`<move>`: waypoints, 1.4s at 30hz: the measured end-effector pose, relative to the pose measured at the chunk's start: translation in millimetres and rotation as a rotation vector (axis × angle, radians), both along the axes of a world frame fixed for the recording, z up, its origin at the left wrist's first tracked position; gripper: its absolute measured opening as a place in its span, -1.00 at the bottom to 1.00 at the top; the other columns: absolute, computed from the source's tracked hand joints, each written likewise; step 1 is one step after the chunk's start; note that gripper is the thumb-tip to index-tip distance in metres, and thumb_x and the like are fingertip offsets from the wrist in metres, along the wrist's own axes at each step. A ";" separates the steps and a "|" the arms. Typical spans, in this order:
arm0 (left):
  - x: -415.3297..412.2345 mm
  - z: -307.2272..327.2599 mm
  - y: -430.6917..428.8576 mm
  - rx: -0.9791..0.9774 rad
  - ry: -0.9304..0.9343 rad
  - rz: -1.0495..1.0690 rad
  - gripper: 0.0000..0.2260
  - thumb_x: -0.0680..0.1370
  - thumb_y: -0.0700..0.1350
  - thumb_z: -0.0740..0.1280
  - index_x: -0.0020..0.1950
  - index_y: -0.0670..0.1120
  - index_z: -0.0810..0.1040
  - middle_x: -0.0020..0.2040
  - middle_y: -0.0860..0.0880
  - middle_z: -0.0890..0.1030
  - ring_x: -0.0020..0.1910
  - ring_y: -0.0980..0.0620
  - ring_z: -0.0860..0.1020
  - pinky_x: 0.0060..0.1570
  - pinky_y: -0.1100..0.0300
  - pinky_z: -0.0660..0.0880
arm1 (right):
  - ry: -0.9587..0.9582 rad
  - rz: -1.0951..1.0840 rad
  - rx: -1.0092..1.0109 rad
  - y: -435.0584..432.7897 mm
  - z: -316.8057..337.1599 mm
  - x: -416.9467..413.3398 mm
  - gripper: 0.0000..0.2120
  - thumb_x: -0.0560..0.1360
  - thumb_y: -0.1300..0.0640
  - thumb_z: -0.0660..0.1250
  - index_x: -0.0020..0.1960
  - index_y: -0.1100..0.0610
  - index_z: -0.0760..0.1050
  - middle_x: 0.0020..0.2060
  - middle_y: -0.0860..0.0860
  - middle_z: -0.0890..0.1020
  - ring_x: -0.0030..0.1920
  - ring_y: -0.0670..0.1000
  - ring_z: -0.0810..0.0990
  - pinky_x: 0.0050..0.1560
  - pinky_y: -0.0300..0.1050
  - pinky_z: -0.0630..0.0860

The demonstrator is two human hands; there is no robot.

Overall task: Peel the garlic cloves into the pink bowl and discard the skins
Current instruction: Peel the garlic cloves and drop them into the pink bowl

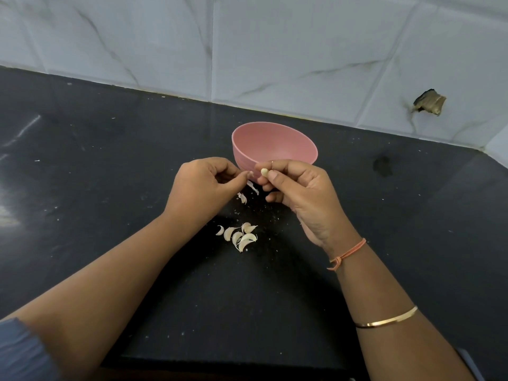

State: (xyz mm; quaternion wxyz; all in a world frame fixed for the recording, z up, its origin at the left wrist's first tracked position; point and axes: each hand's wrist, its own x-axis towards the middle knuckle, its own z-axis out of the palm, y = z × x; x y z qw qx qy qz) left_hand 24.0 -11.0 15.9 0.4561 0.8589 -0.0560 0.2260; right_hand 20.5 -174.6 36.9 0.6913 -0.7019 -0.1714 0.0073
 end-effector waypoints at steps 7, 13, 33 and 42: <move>-4.4 5.6 -0.8 -0.058 -0.034 -0.185 -0.79 0.45 -0.22 0.41 -0.09 0.11 0.60 -0.19 0.18 0.64 -0.17 0.23 0.60 -0.14 0.41 0.53 | -0.009 -0.063 -0.047 -2.3 -1.2 2.1 -0.93 0.49 0.33 0.32 -0.07 0.23 0.55 -0.33 0.05 0.63 -0.33 -0.10 0.57 -0.34 -0.28 0.51; -2.3 1.5 0.6 -0.145 0.039 -0.238 -0.81 0.47 -0.23 0.38 -0.12 0.07 0.65 -0.24 0.07 0.68 -0.24 0.12 0.62 -0.16 0.25 0.57 | -0.037 -0.092 -0.132 -2.7 -4.9 4.6 -0.93 0.47 0.31 0.35 -0.09 0.19 0.58 -0.29 0.05 0.65 -0.30 -0.12 0.60 -0.32 -0.26 0.53; -1.5 2.6 0.1 -0.145 0.037 -0.246 -0.87 0.43 -0.19 0.44 -0.20 0.06 0.65 -0.35 0.26 0.63 -0.34 0.30 0.58 -0.28 0.47 0.45 | -0.351 -0.200 -0.411 -0.8 -11.7 5.4 -0.91 0.47 0.28 0.36 -0.05 0.16 0.60 -0.20 -0.03 0.64 -0.18 -0.12 0.62 -0.14 -0.20 0.62; -1.2 2.1 -2.0 -0.160 0.034 -0.208 -0.92 0.42 -0.19 0.44 -0.24 -0.01 0.65 -0.37 0.12 0.65 -0.38 0.26 0.56 -0.33 0.46 0.44 | -0.344 -0.165 -0.359 0.7 -12.1 6.3 -0.83 0.48 0.35 0.32 -0.04 0.14 0.60 -0.18 -0.07 0.64 -0.16 -0.13 0.63 -0.14 -0.22 0.61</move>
